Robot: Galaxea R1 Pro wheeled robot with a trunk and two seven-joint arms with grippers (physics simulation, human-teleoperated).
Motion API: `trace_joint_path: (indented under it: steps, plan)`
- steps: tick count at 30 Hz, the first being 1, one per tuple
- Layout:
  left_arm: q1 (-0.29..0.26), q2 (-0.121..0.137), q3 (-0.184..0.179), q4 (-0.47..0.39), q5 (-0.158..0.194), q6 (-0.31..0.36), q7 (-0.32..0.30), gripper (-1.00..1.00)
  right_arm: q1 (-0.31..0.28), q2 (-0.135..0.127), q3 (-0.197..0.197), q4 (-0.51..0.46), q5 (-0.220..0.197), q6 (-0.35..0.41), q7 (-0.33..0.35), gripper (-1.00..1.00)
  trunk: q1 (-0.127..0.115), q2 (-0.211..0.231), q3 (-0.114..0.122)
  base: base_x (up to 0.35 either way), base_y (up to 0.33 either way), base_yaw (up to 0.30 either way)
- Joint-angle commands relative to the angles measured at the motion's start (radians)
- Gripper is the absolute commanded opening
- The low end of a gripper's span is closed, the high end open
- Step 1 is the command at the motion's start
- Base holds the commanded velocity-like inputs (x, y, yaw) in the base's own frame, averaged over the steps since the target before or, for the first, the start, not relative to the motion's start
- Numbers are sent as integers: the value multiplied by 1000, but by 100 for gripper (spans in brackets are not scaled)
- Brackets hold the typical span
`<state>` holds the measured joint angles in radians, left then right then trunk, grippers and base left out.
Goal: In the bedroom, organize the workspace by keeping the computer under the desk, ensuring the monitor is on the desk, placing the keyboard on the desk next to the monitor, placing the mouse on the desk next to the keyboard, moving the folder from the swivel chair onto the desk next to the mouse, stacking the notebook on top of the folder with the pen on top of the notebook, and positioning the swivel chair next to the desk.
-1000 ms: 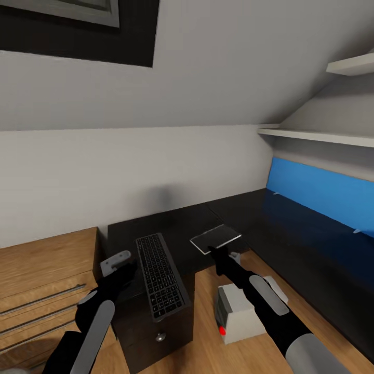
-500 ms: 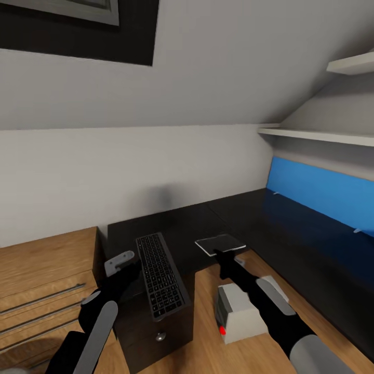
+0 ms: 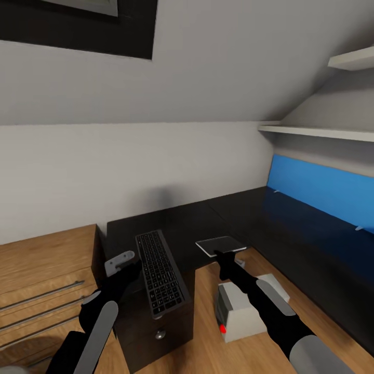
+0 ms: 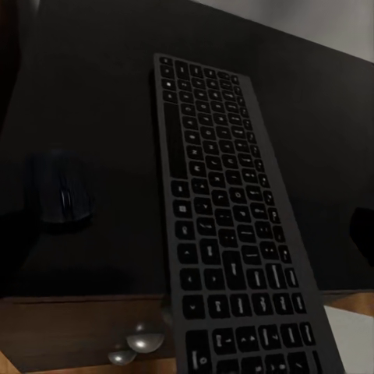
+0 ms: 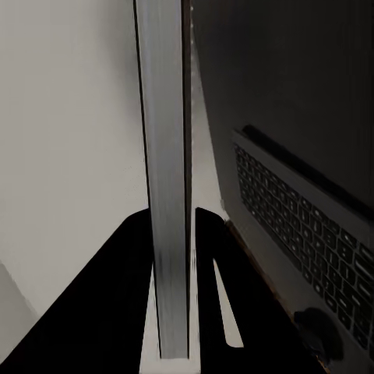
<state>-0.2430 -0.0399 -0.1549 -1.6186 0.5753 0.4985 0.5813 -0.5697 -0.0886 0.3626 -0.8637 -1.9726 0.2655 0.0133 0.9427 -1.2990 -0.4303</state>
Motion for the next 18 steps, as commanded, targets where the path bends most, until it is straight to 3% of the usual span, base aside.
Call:
trace_joint_path:
  steps: [1,9,12,14,15,18]
  plan:
    - [-1,0,-1,-1,9,2,9,100,-1,-1,4,0,-4,-1,4,-100,4,-8,-4,0,0,0]
    - [-1,3,10,-1,9,0,9,100,-1,3,5,0,89,-29,3,-100,4,-8,-4,0,0,0]
    - [-1,5,74,-1,19,0,9,100,-1,5,5,0,118,-44,3,-100,4,-8,-4,0,0,0]
    - [-1,4,134,-1,39,1,9,100,-1,5,6,0,130,-50,3,-100,4,-8,-4,0,0,0]
    - [-1,3,197,-1,70,2,9,100,-1,5,5,1,139,-54,3,-100,4,-8,-4,0,0,0]
    - [-1,6,263,-1,131,3,9,100,-1,5,5,1,147,-57,3,-100,4,-8,-4,0,0,0]
